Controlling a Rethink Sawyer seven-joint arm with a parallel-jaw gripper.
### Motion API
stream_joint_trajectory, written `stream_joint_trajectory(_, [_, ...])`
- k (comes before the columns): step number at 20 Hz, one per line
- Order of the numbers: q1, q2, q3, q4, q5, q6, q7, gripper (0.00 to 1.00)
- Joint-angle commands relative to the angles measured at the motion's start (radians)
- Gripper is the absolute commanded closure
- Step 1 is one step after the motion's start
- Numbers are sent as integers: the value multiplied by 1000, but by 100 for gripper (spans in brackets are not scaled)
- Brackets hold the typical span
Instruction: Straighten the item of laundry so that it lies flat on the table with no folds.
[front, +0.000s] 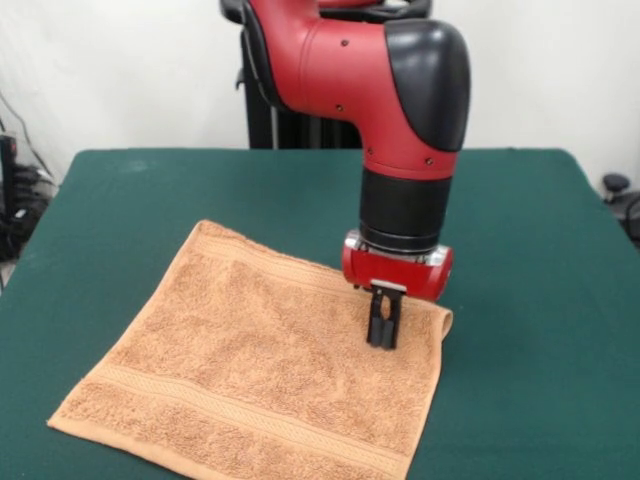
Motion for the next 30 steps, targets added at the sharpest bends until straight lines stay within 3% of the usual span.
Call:
stream_joint_trajectory(1, [29, 112, 115, 107, -18, -63, 241, 100])
stream_joint_trajectory(7, [99, 115, 75, 107, 30, -56, 261, 100])
stream_joint_trajectory(11, [104, 83, 101, 152, 46, -52, 297, 100])
stream_joint_trajectory(18, [100, -52, 160, 313, 84, -36, 381, 100])
stream_joint_trajectory(22, [91, -117, 159, 356, 104, 15, 354, 100])
stream_joint_trajectory(30, [36, -162, 203, 443, 73, -6, 321, 100])
